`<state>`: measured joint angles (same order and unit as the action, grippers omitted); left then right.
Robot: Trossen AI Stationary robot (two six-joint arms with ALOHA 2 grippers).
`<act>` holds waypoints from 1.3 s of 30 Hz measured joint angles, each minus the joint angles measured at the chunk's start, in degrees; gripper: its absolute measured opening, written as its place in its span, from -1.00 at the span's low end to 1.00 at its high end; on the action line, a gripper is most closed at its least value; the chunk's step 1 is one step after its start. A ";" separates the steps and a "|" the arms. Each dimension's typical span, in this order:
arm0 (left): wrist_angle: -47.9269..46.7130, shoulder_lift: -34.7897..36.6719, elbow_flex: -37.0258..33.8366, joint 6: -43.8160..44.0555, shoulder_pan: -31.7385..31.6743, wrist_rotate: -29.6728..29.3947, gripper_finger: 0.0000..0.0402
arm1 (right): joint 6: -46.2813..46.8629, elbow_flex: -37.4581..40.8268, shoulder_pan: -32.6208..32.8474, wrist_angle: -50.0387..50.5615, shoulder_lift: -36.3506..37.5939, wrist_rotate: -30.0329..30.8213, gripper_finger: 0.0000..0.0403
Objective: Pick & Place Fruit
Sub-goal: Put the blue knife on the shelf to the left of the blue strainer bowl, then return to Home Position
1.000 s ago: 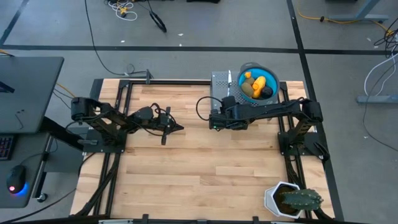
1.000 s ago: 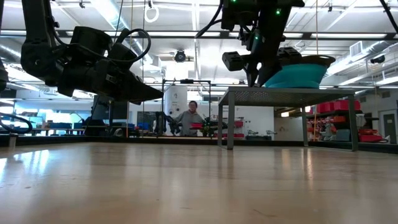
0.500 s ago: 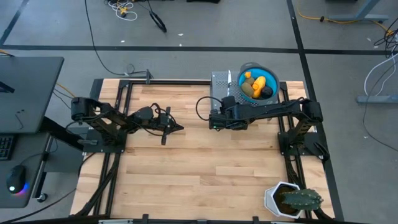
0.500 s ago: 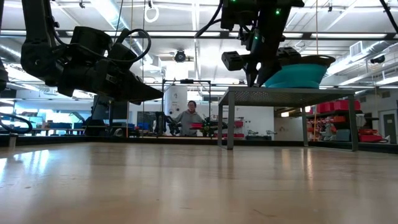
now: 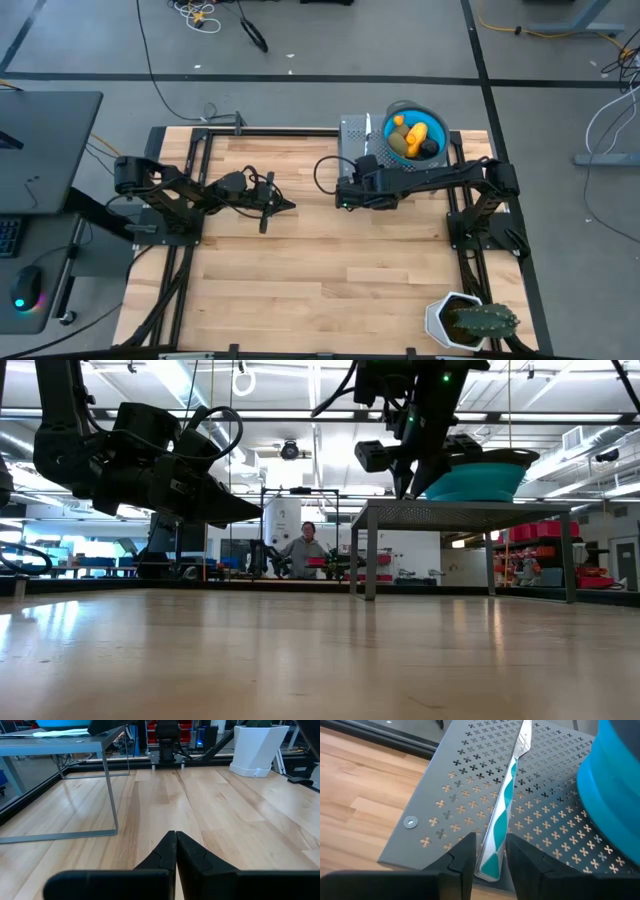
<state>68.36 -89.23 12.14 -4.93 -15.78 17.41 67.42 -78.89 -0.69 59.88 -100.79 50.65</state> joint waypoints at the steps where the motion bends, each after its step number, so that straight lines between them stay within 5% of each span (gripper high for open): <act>1: 0.00 0.00 0.00 0.00 -0.02 0.00 -0.96 | -0.02 0.00 0.12 0.00 0.00 0.16 -0.43; 18: -0.50 0.00 0.00 0.04 0.01 0.01 -0.96 | -1.46 -1.50 0.46 0.20 0.09 0.18 -0.10; 24: -0.44 0.00 0.00 0.02 0.00 -0.16 -0.90 | -13.23 -5.69 2.54 -5.74 0.24 0.11 -0.10; 31: -0.42 0.00 0.00 0.23 -0.02 0.04 -0.95 | -12.65 -7.56 2.95 -10.70 0.31 -16.11 -0.10; 39: -0.42 0.00 0.00 1.49 0.01 0.76 -0.92 | -5.59 -7.56 1.59 -6.53 0.28 -16.32 -0.16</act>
<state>67.94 -89.23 12.14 -3.44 -15.77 18.17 61.82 -86.46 0.91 53.35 -100.51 34.34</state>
